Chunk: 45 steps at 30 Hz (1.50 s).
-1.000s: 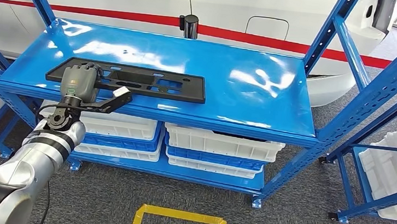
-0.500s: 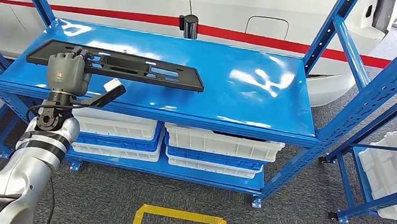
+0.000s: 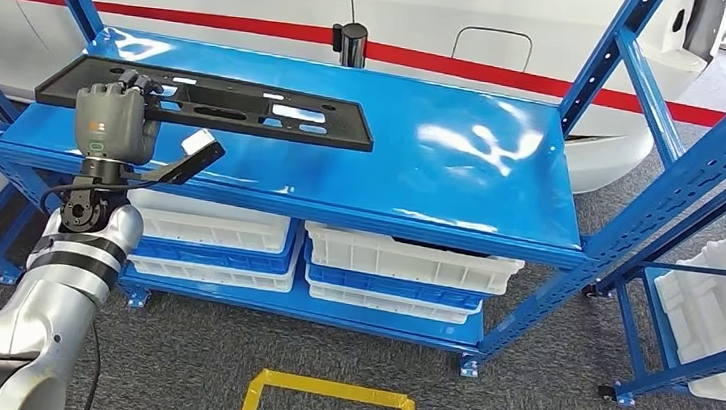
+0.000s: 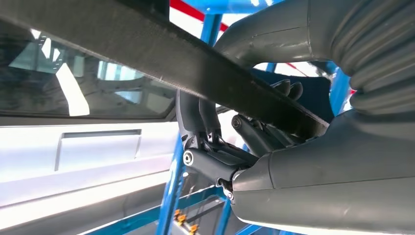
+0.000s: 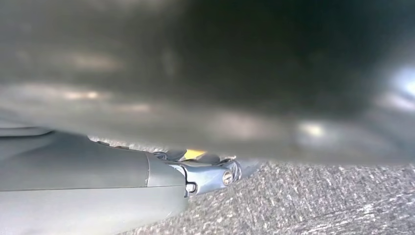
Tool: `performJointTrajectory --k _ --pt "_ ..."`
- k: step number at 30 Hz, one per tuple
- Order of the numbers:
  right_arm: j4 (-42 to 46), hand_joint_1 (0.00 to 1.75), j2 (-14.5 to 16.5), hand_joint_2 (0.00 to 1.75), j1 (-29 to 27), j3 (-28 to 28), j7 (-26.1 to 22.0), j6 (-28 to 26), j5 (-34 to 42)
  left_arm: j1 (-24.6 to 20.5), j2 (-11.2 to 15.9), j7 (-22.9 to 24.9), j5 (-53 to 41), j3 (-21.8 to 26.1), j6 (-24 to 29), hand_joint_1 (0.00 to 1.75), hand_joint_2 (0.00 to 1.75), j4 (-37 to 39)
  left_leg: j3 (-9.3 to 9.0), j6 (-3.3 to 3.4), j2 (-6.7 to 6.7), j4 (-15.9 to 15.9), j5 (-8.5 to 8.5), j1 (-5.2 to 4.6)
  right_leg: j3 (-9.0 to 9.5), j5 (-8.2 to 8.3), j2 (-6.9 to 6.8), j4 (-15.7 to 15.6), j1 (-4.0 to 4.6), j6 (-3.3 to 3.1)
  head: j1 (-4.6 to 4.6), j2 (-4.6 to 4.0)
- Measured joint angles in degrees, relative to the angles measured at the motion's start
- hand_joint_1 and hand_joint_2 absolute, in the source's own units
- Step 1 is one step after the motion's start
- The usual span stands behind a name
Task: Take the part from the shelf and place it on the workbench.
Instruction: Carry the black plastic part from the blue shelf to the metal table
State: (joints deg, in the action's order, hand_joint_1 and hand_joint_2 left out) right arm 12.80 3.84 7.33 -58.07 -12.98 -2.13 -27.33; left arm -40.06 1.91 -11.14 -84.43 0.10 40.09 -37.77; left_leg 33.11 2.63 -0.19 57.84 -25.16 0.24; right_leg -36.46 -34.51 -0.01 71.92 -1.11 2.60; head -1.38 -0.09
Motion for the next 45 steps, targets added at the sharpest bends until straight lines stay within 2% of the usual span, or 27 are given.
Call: performJointTrajectory --k 1,2,4,5,6,7,9,11,12,14,16,17,18,20,22,25,27,30,32,33,35,37,38,40,42,43,45 --pt "-0.01 0.00 -0.02 0.00 -0.01 -0.01 0.00 0.01 0.02 0.12 -0.08 -0.18 0.14 0.10 -0.01 1.75 1.75 0.00 0.05 -0.04 0.01 0.01 0.03 0.03 -1.52 0.01 0.00 2.22 -0.13 0.38 -0.02 0.00" --pt "-0.01 0.00 -0.05 0.00 0.00 -0.01 0.00 0.01 0.03 0.22 -0.18 -0.42 0.28 0.22 -0.01 1.75 1.75 0.00 0.06 -0.13 -0.01 0.03 0.06 0.11 -2.00 1.10 -0.01 2.08 -0.28 1.00 0.00 0.00" --pt "-0.01 0.00 -0.12 0.00 0.07 -0.01 -0.01 0.01 0.06 0.30 -0.42 -0.99 0.53 0.58 -0.01 1.75 1.75 -0.05 0.09 -0.48 -0.07 0.09 0.10 0.31 0.05 5.49 -0.08 -4.69 -0.63 2.38 0.03 0.00" --pt "-0.02 0.00 -0.12 0.00 0.13 -0.01 -0.02 0.01 0.08 0.29 -0.54 -1.31 0.71 0.80 0.00 1.75 1.75 -0.09 0.24 -0.83 -0.12 0.17 0.13 0.29 1.71 7.39 -0.07 -8.79 -0.67 2.68 0.10 0.00" --pt "-0.02 0.00 -0.11 0.00 0.17 -0.01 -0.02 0.01 0.09 0.29 -0.62 -1.59 0.87 1.04 0.00 1.75 1.75 -0.15 0.45 -1.26 -0.17 0.24 0.22 0.23 2.86 8.69 0.02 -11.77 -0.61 2.57 0.13 0.00" --pt "-0.03 0.00 -0.09 0.00 0.18 -0.01 -0.02 0.01 0.10 0.30 -0.69 -1.85 1.04 1.27 0.01 1.75 1.75 -0.20 0.71 -1.72 -0.23 0.33 0.36 0.12 3.42 9.25 0.11 -13.37 -0.49 2.21 0.13 0.00" --pt "-0.03 0.00 -0.05 0.00 0.21 -0.01 -0.02 0.01 0.11 0.37 -0.80 -2.39 1.25 1.77 0.02 1.75 1.75 -0.28 1.10 -2.53 -0.31 0.38 0.77 0.08 3.13 9.46 0.31 -13.64 -0.30 1.19 0.02 0.00" --pt "-0.03 0.00 0.03 0.00 0.35 -0.01 -0.03 0.01 0.12 0.48 -0.90 -2.90 1.31 2.20 0.02 1.75 1.75 -0.55 1.67 -3.13 -0.24 1.31 -0.13 0.30 2.74 9.83 0.29 -13.80 -0.62 0.01 -0.09 0.00" --pt "-0.03 0.00 0.06 0.00 0.47 -0.01 -0.03 0.01 0.12 0.51 -0.93 -3.06 1.30 2.38 0.02 1.75 1.75 -0.76 2.40 -3.34 -0.17 3.10 -1.60 0.41 2.55 10.09 0.29 -13.93 -0.77 -0.72 -0.21 0.00" --pt "-0.03 0.00 0.05 0.00 0.63 -0.02 -0.04 0.01 0.14 0.63 -1.01 -3.28 1.30 2.74 0.02 1.75 1.75 -1.07 5.07 -3.69 -0.07 10.09 -5.98 0.52 2.03 10.54 0.28 -13.98 -0.67 -1.85 -0.45 0.00" --pt "-0.03 0.00 0.03 0.00 0.64 -0.03 -0.04 0.01 0.16 0.96 -1.07 -3.44 1.31 3.09 0.02 1.75 1.75 -1.11 7.43 -3.95 -0.06 16.75 -8.83 0.55 1.45 10.97 0.28 -13.93 -0.46 -2.18 -0.53 0.00" --pt "-0.03 0.00 0.04 0.00 0.63 -0.04 -0.04 0.01 0.17 1.15 -1.10 -3.54 1.33 3.22 0.02 1.75 1.75 -1.12 7.35 -3.99 -0.05 17.47 -8.68 0.58 1.16 11.19 0.28 -13.89 -0.41 -2.19 -0.54 0.00" --pt "-0.03 0.00 0.06 0.00 0.64 -0.04 -0.04 0.01 0.18 1.28 -1.15 -3.68 1.39 3.35 0.02 1.75 1.75 -1.16 6.16 -4.00 -0.04 15.91 -7.54 0.63 0.91 11.40 0.28 -13.84 -0.41 -2.10 -0.56 0.00" --pt "-0.03 0.00 0.10 0.00 0.69 -0.03 -0.04 0.01 0.18 1.35 -1.26 -4.00 1.59 3.48 0.02 1.75 1.75 -1.42 1.45 -4.04 -0.04 8.26 -4.47 0.79 0.49 11.77 0.30 -13.65 -0.45 -1.71 -0.61 0.00" --pt "-0.03 0.00 0.09 0.00 0.79 -0.03 -0.04 0.01 0.18 1.37 -1.36 -4.43 1.96 3.56 0.02 1.75 1.75 -1.75 -1.68 -3.76 -0.21 2.58 -3.05 0.65 0.07 12.26 0.29 -13.49 -0.27 -0.98 -0.62 0.01" --pt "-0.03 0.00 0.05 0.00 0.84 -0.03 -0.04 0.00 0.18 1.52 -1.57 -5.08 2.33 3.84 0.02 1.75 1.75 -2.01 -1.32 -2.66 -0.28 1.50 -2.38 0.23 -0.50 13.26 0.30 -13.75 -0.12 0.37 -0.61 0.00" --pt "-0.04 0.00 0.02 0.00 0.82 -0.03 -0.04 -0.01 0.18 1.50 -1.79 -5.38 2.36 3.98 0.02 1.75 1.75 -2.15 -0.41 -1.45 -0.16 1.20 -1.32 0.28 -1.77 12.02 0.28 -12.36 -0.10 0.54 -0.51 0.00" --pt "-0.05 0.00 0.12 0.00 0.92 -0.03 -0.04 -0.02 0.18 1.69 -2.02 -5.59 2.31 4.24 0.02 1.75 1.75 -2.60 1.66 -0.37 -0.07 1.07 0.39 0.23 -5.73 5.67 0.24 -2.09 -0.08 -0.14 -0.18 0.00" --pt "-0.05 0.00 0.14 0.00 1.00 -0.03 -0.04 -0.05 0.19 2.07 -2.18 -5.78 2.27 4.40 0.02 1.75 1.75 -2.85 3.00 -0.29 -0.07 1.09 1.40 0.00 -6.72 3.67 0.24 3.07 -0.04 0.16 -0.13 0.00" --pt "-0.05 0.00 0.14 0.00 1.03 -0.03 -0.04 -0.09 0.22 2.28 -2.24 -5.95 2.29 4.52 0.02 1.75 1.75 -2.96 3.60 -0.31 -0.07 1.10 1.89 -0.11 -5.65 3.99 0.24 2.60 0.02 0.46 -0.09 0.00" --pt "-0.05 0.00 0.13 0.00 1.14 -0.03 -0.04 -0.16 0.34 2.57 -2.31 -6.36 2.38 4.83 0.02 1.75 1.75 -3.22 4.61 -0.44 -0.08 1.11 2.82 -0.27 -0.30 5.75 0.24 -4.47 0.41 0.59 -0.06 0.00" --pt "-0.05 0.00 0.01 0.00 1.33 -0.03 -0.06 -0.20 0.51 2.72 -2.38 -6.87 2.64 5.12 0.03 1.75 1.75 -3.63 5.33 -0.85 -0.06 1.03 3.75 -0.44 4.78 6.55 0.06 -11.99 0.97 -0.14 -0.13 0.00" --pt "-0.05 0.00 -0.04 0.00 1.40 -0.03 -0.08 -0.21 0.60 2.79 -2.47 -7.14 2.79 5.22 0.03 1.75 1.75 -3.80 5.49 -1.16 -0.02 0.96 4.18 -0.42 5.69 6.57 -0.01 -13.77 1.21 -0.53 -0.08 0.00" --pt "-0.06 0.00 -0.07 0.00 1.38 -0.04 -0.14 -0.21 0.80 3.08 -2.67 -7.57 2.94 5.48 0.04 1.75 1.75 -4.15 5.61 -1.90 0.04 0.65 4.98 -0.39 5.40 7.19 -0.06 -14.51 1.22 -1.14 0.00 0.00" --pt "-0.07 0.00 -0.02 0.00 1.37 -0.05 -0.19 -0.21 0.99 3.39 -2.76 -8.03 3.08 5.85 0.03 1.75 1.75 -4.59 6.22 -2.51 -0.03 1.44 3.77 -0.26 5.07 8.20 -0.15 -15.08 0.64 -1.96 -0.03 0.00" --pt "-0.07 0.00 0.01 0.00 1.35 -0.06 -0.22 -0.21 1.08 3.54 -2.78 -8.36 3.23 6.05 0.03 1.75 1.75 -4.84 6.84 -2.80 -0.05 3.13 1.79 -0.15 4.84 8.82 -0.22 -15.32 0.30 -2.34 -0.15 0.00" --pt "-0.05 0.00 0.01 0.00 1.29 -0.07 -0.31 -0.22 1.25 4.06 -2.82 -9.29 3.66 6.38 0.03 1.75 1.75 -5.31 8.60 -3.38 -0.04 9.69 -3.61 0.26 3.82 9.90 -0.29 -15.32 0.16 -2.74 -0.36 0.00"
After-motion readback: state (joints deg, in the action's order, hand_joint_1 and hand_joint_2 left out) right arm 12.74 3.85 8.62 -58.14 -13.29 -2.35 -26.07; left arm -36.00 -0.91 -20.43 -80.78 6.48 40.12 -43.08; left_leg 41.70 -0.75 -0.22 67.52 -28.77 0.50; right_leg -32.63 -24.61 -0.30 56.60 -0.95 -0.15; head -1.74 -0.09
